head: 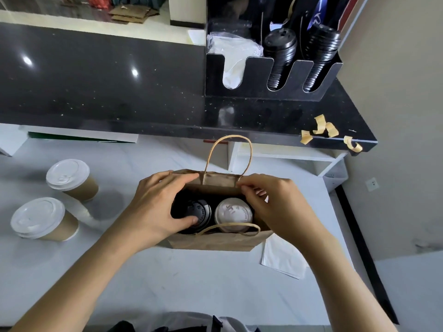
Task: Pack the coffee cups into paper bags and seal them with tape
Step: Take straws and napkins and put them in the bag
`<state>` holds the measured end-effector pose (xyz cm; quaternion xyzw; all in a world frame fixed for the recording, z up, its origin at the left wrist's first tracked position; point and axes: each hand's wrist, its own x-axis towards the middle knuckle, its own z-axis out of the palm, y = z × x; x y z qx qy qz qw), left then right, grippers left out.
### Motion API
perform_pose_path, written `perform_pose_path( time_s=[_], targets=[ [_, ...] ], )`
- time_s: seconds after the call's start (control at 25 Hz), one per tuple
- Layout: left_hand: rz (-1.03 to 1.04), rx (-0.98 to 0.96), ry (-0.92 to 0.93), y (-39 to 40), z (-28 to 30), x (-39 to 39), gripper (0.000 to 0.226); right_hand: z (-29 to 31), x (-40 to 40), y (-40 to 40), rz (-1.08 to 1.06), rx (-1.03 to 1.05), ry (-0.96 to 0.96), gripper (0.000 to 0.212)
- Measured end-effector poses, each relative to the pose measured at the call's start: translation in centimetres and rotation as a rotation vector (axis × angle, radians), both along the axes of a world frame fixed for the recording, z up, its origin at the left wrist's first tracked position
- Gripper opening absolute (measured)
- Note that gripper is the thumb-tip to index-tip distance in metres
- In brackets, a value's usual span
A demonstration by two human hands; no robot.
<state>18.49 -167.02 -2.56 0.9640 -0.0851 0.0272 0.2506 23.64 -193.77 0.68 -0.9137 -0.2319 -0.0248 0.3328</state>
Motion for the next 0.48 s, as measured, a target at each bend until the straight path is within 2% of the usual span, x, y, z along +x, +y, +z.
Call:
perform_pose_path(
  time_s=[0.28,0.48],
  targets=[
    [-0.015,-0.11,0.014,0.1,-0.3,-0.1,0.087,0.5,-1.4,-3.8,-0.171,0.167,-0.037,0.015],
    [-0.046,-0.164,0.016,0.1,-1.0,0.0,0.094,-0.9,-2.0,-7.2,-0.317,0.193,0.011,0.015]
  ],
)
